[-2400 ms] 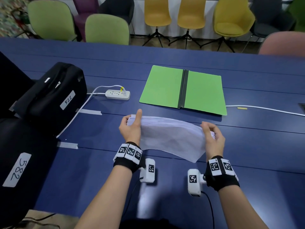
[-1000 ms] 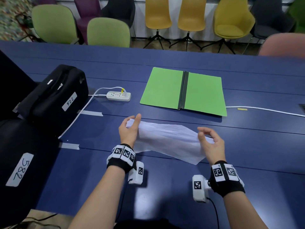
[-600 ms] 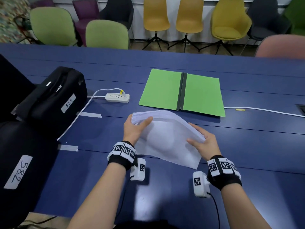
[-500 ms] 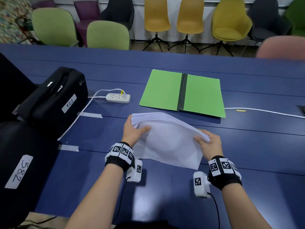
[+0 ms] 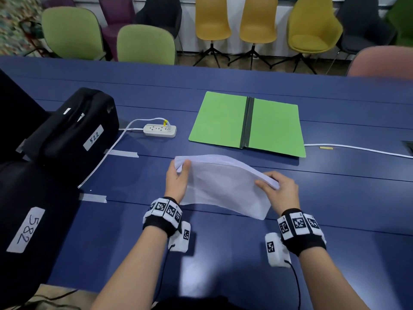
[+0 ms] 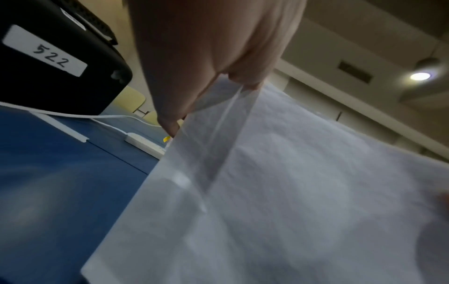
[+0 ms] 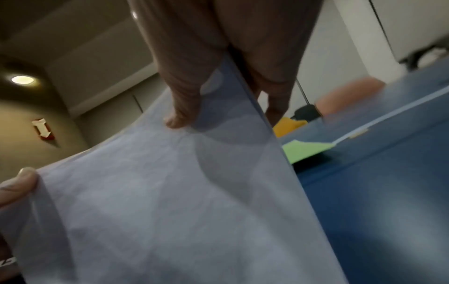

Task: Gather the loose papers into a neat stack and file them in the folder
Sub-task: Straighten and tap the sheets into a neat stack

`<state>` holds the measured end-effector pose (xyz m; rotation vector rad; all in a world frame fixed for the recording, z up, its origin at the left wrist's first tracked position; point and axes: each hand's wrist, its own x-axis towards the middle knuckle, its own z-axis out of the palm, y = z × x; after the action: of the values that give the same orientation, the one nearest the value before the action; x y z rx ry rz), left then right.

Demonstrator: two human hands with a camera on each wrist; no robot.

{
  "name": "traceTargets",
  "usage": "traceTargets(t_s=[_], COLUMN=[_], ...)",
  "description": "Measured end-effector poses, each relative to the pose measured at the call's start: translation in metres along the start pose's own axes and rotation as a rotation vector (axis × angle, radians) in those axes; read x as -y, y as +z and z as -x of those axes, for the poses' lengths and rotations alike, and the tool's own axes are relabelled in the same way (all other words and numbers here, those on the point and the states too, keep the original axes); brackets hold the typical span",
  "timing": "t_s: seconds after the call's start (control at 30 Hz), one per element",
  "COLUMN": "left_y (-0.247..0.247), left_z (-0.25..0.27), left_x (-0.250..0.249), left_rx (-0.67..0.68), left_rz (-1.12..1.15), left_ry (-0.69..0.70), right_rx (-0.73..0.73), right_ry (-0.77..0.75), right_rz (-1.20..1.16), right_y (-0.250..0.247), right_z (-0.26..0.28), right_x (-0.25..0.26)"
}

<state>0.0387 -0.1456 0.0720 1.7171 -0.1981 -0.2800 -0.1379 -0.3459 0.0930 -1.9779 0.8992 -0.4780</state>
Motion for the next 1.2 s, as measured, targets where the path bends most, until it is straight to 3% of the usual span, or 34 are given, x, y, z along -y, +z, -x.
traceTargets(t_s=[0.17, 0.23, 0.37, 0.5, 0.57, 0.63, 0.7, 0.77, 0.83, 0.9, 0.97, 1.1, 1.2], left_y=[0.002, 0.009, 0.027, 0.017, -0.002, -0.024, -0.037, -0.038, -0.035, -0.031, -0.027, -0.008, 0.001], left_z=[-0.001, 0.005, 0.021, 0.017, 0.004, -0.005, -0.007, -0.003, 0.002, 0.004, 0.009, 0.025, 0.031], left_x=[-0.014, -0.033, -0.078, -0.104, -0.102, -0.095, -0.092, -0.099, -0.109, -0.112, -0.108, -0.075, -0.059], left_rx=[-0.03, 0.0, 0.122, 0.184, 0.207, 0.227, 0.197, 0.149, 0.22, 0.329, 0.328, 0.335, 0.314], left_rz=[0.005, -0.009, -0.135, -0.264, -0.436, -0.449, -0.271, 0.053, 0.396, 0.509, 0.425, 0.146, 0.14], left_ry=[0.084, 0.155, 0.31, 0.425, 0.379, 0.285, 0.218, 0.181, 0.144, 0.179, 0.183, 0.023, -0.064], right_rx=[0.091, 0.172, 0.344, 0.243, 0.216, 0.222, 0.215, 0.184, 0.113, 0.054, 0.084, 0.204, 0.148], right_ry=[-0.07, -0.11, -0.249, -0.335, -0.294, -0.218, -0.186, -0.189, -0.206, -0.205, -0.136, -0.04, -0.009], right_rz=[0.794, 0.866, 0.497, 0.258, 0.115, -0.058, -0.143, -0.253, -0.361, -0.42, -0.418, -0.403, -0.445], right_y=[-0.013, -0.014, -0.007, -0.008, -0.016, -0.026, -0.032, -0.033, -0.028, -0.021, -0.013, -0.001, 0.003], right_z=[-0.013, -0.017, -0.018, -0.015, -0.017, -0.02, -0.022, -0.019, -0.017, -0.015, -0.013, -0.005, -0.001], right_x=[0.023, 0.037, 0.063, 0.066, 0.059, 0.051, 0.047, 0.059, 0.066, 0.068, 0.062, 0.04, 0.036])
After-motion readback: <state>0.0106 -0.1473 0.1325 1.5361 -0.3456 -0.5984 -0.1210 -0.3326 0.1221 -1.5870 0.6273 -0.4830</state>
